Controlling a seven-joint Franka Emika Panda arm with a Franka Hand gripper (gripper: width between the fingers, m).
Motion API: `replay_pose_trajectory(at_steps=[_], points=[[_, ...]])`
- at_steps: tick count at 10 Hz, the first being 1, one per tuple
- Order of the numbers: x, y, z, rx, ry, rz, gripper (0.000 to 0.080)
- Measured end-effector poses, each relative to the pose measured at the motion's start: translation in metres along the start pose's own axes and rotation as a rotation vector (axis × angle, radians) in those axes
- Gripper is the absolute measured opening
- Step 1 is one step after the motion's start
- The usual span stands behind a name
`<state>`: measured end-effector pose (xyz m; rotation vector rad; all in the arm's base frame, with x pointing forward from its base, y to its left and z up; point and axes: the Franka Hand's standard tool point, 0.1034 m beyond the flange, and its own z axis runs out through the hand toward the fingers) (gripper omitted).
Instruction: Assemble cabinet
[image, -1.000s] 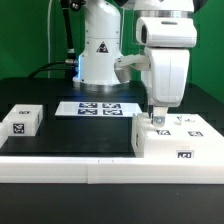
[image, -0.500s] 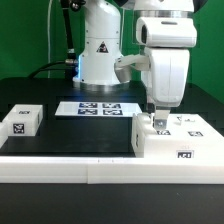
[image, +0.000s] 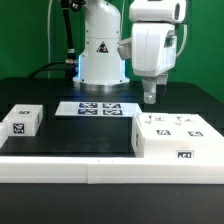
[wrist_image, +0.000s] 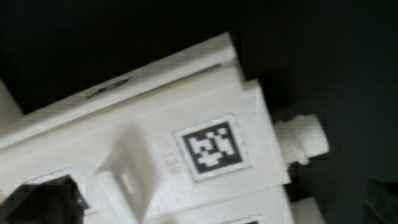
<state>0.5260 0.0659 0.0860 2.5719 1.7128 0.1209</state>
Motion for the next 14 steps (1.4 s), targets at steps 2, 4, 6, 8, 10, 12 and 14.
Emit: replay_pose_trajectory(at_steps=[2, 4, 6, 8, 10, 12, 14], points=[[0.0, -0.002, 0.002, 0.005, -0.001, 0.01, 0.0797], [0.0, -0.003, 0.002, 0.006, -0.001, 0.012, 0.0797], [0.001, -0.003, 0.002, 0.008, 0.001, 0.172, 0.0797], [0.001, -0.007, 0.005, 0.015, 0.022, 0.444, 0.0797], [0.008, -0.017, 0.006, 0.029, 0.025, 0.704, 0.0797], [0.015, -0.025, 0.008, 0.047, 0.022, 0.912, 0.0797], [0.011, -0.025, 0.011, 0.07, 0.039, 1.041, 0.0797]])
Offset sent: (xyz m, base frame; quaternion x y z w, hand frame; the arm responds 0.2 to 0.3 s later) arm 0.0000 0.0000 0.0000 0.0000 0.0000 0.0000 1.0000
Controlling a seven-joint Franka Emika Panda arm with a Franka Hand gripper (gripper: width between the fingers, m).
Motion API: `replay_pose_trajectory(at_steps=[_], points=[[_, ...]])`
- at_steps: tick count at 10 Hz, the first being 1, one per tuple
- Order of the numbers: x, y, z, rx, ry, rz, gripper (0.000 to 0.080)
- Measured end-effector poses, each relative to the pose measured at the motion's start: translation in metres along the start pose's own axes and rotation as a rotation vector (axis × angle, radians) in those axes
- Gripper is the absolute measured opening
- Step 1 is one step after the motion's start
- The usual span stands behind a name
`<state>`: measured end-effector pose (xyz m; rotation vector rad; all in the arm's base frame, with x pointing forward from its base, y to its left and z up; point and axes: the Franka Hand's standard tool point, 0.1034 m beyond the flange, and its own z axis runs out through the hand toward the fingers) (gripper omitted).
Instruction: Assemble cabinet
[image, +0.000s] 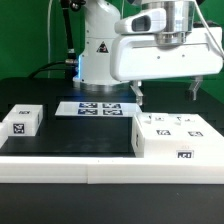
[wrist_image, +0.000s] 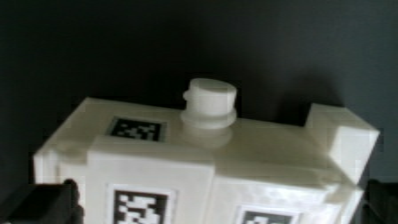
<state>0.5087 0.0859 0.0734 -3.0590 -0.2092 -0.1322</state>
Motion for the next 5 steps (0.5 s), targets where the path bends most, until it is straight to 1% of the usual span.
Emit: replay_pose_trajectory(at_steps=[2, 3, 4, 5], points=[[0.0002, -0.0062, -0.0002, 0.011, 0.0, 0.127, 0.0797], [0.0, -0.0067, 0.0001, 0.014, -0.001, 0.165, 0.0797], [-0.0032, -0.0082, 0.0026, 0.01, -0.008, 0.271, 0.0797], [-0.0063, -0.0093, 0.0057, 0.003, -0.011, 0.256, 0.0797]])
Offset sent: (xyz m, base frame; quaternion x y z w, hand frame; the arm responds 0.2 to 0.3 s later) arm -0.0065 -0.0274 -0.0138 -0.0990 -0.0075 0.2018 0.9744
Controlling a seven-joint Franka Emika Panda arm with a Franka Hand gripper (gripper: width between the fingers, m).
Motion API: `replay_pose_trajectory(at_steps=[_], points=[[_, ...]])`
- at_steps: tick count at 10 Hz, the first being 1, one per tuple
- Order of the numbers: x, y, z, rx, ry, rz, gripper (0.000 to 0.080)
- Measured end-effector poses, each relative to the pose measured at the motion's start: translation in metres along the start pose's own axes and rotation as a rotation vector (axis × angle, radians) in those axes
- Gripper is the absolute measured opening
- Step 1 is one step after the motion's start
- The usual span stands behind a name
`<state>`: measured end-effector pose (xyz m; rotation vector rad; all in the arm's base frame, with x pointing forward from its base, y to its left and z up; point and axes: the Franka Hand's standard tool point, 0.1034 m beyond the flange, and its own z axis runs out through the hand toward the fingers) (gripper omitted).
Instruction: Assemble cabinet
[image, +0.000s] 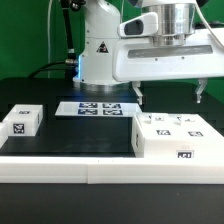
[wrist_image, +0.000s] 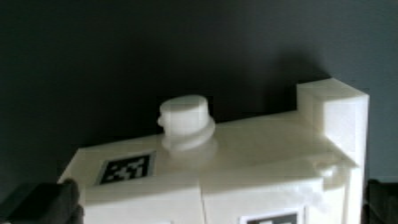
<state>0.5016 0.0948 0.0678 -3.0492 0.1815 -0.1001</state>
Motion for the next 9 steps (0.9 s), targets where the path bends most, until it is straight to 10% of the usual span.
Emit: replay_pose_trajectory(at_steps=[9], points=[[-0.016, -0.012, 0.014, -0.019, -0.011, -0.047, 0.0797]])
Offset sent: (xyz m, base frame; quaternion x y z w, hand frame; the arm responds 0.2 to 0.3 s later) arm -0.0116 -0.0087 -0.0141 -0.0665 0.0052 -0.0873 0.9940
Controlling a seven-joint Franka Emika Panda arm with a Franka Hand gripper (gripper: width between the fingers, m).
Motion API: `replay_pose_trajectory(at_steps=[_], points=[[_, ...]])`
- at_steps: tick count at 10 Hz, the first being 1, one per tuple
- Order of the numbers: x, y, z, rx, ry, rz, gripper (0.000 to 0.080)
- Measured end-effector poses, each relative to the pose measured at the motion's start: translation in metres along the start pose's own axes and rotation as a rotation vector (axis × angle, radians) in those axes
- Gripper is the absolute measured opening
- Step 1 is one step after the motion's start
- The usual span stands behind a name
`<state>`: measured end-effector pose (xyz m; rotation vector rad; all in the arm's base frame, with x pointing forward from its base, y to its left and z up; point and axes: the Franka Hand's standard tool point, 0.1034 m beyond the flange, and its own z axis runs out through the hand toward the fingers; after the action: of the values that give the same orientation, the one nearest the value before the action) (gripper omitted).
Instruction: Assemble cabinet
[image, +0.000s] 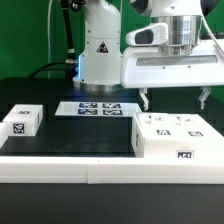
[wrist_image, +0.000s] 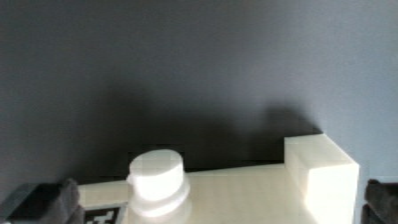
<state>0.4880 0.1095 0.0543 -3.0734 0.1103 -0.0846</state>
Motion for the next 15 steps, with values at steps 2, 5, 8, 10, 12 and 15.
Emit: replay_pose_trajectory(at_steps=[2, 5, 8, 10, 12, 15], points=[[-0.004, 0.005, 0.009, -0.007, -0.009, 0.02, 0.0797], [-0.01, 0.016, 0.03, -0.029, -0.006, 0.05, 0.0797], [-0.011, 0.017, 0.036, -0.027, -0.002, 0.055, 0.0797], [-0.011, 0.017, 0.036, -0.027, -0.002, 0.05, 0.0797], [-0.011, 0.017, 0.037, -0.027, -0.002, 0.042, 0.0797], [-0.006, 0.028, 0.045, -0.032, 0.01, 0.001, 0.0797]])
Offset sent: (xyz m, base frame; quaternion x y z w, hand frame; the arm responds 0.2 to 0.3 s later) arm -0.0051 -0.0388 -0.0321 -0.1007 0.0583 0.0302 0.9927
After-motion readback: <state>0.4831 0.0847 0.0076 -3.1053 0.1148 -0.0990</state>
